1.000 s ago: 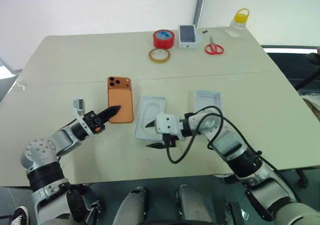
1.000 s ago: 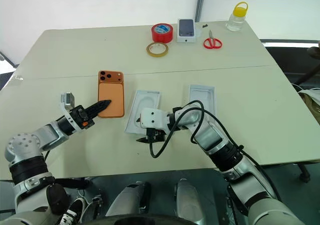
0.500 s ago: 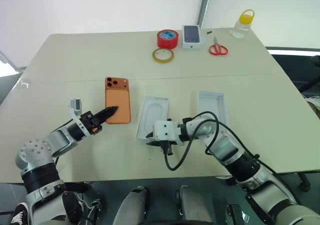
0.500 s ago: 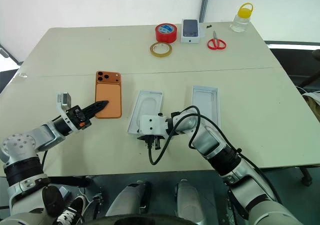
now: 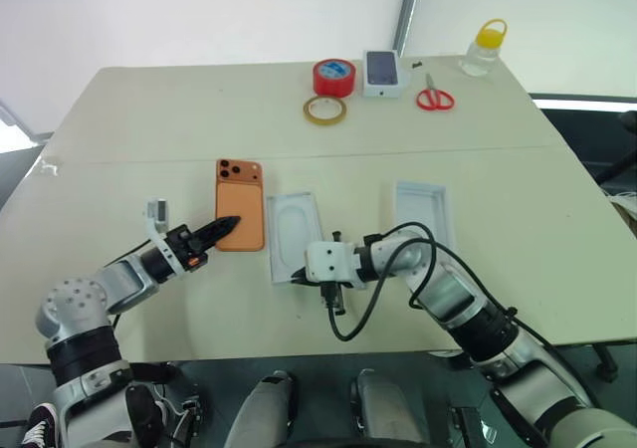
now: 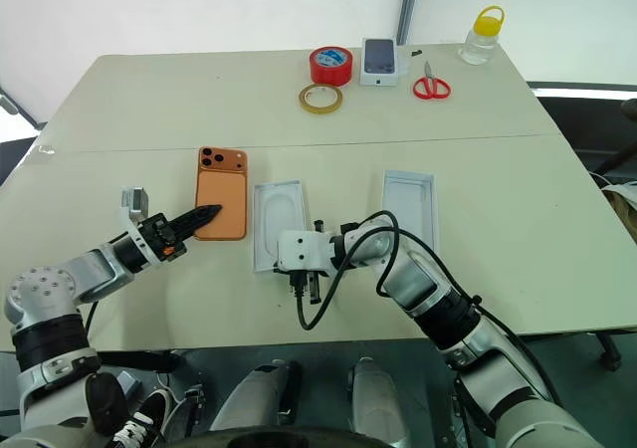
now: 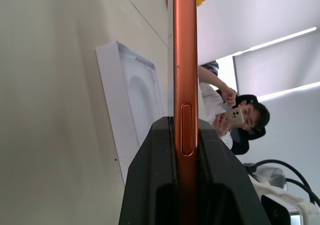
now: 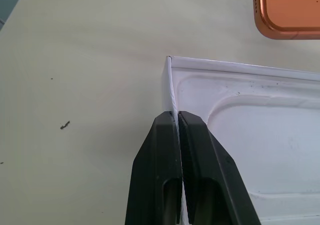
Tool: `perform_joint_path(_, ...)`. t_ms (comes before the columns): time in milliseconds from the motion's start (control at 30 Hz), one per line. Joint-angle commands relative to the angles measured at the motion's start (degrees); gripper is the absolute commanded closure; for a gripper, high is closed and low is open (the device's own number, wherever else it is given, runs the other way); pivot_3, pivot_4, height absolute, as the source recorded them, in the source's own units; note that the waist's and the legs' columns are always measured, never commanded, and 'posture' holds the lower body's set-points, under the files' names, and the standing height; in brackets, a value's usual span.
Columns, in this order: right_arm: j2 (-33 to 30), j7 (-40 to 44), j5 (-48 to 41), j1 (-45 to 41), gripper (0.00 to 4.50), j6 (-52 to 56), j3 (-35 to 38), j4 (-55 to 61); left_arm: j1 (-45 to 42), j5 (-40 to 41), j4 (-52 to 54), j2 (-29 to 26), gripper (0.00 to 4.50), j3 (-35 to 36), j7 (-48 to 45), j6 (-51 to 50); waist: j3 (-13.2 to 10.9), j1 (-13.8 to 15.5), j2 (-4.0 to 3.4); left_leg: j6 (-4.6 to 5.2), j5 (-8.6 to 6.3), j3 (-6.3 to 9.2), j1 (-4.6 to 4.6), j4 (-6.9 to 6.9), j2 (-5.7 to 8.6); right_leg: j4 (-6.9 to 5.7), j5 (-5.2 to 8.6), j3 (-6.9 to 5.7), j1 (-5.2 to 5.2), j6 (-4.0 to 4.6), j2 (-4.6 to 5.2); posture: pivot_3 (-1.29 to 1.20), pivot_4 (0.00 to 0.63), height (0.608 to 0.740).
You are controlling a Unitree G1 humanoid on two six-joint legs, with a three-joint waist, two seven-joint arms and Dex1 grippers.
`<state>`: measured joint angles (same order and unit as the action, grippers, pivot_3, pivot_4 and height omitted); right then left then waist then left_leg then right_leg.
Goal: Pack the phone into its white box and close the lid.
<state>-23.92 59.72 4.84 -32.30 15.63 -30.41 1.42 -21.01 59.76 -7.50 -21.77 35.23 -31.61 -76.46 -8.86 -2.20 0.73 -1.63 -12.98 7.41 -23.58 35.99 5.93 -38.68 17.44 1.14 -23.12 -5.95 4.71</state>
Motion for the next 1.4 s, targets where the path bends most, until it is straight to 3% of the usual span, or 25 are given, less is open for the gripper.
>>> perform_joint_path(33,-1.3,-1.2,0.3,-2.8,4.43,-1.6,3.5,-3.2,-1.4,3.3,3.2,0.7,4.50,0.4,0.5,1.7,0.0,0.1,0.04,0.00,0.00,0.00,0.00,0.00,0.00,0.00,0.00,-0.01,0.01,0.00,0.00,0.00,0.150,0.740)
perform_joint_path(233,-2.8,-1.0,0.3,-3.9,4.43,-2.6,5.3,-6.5,-2.4,5.1,3.8,2.6,4.50,0.0,3.2,3.4,0.0,0.2,0.07,-0.04,0.03,0.00,0.00,-0.02,0.00,0.10,0.00,-0.02,0.04,0.00,0.00,0.00,0.150,0.740)
perform_joint_path(600,-1.3,-1.9,-2.7,-1.9,4.43,5.3,6.8,-0.8,-6.2,3.7,1.0,6.5,4.50,-4.8,5.9,8.5,-0.1,0.7,0.14,-0.06,0.03,0.00,0.00,0.00,0.00,0.12,0.00,-0.03,0.08,0.00,0.00,0.00,0.150,0.740)
perform_joint_path(700,-1.0,-2.5,-4.0,-2.0,3.58,7.4,8.2,0.2,-6.9,2.9,0.1,8.0,4.50,-6.7,6.3,9.8,-0.1,0.9,0.14,-0.06,0.04,-0.01,0.00,-0.01,0.00,0.15,0.00,-0.03,0.08,0.00,0.00,0.00,0.150,0.740)
perform_joint_path(867,-3.9,-1.3,-5.0,-2.1,1.01,8.0,9.8,2.7,-7.5,2.8,-0.3,9.7,4.50,-9.4,6.2,10.6,-0.1,1.3,0.18,-0.07,0.04,-0.02,-0.01,-0.01,0.01,0.22,-0.01,-0.03,0.11,-0.01,0.00,0.00,0.150,0.740)
perform_joint_path(967,-7.0,2.7,-10.3,-1.6,1.01,11.5,13.4,5.5,-7.4,2.4,-1.0,10.2,4.50,-10.8,6.0,11.0,-0.1,1.4,0.19,-0.06,0.03,-0.02,-0.01,-0.01,0.02,0.28,-0.01,-0.03,0.13,-0.01,0.01,0.00,0.150,0.740)
perform_joint_path(1167,-12.7,2.6,-9.5,-1.7,1.01,7.1,17.0,-0.5,-8.2,0.6,-4.6,11.9,4.50,-12.7,5.3,13.4,-0.1,1.4,0.21,-0.03,0.02,0.01,0.00,-0.02,0.01,0.37,-0.01,-0.10,0.22,-0.01,0.01,0.00,0.150,0.740)
perform_joint_path(1267,-13.0,-0.9,-8.7,-3.4,0.95,3.5,19.8,-9.0,-8.4,-1.2,-5.9,13.0,3.24,-14.4,4.9,14.8,-0.1,1.5,0.23,-0.03,0.02,0.00,0.00,0.01,0.01,0.38,-0.01,-0.11,0.26,-0.01,0.02,0.00,0.150,0.740)
perform_joint_path(1400,-12.5,-2.5,-7.5,-4.4,0.95,0.9,19.5,-11.7,-9.8,-0.1,-7.2,14.1,1.33,-14.5,4.0,14.0,-0.2,1.4,0.23,-0.03,0.02,-0.02,0.00,-0.01,0.01,0.39,-0.01,-0.10,0.24,-0.01,0.02,0.00,0.150,0.740)
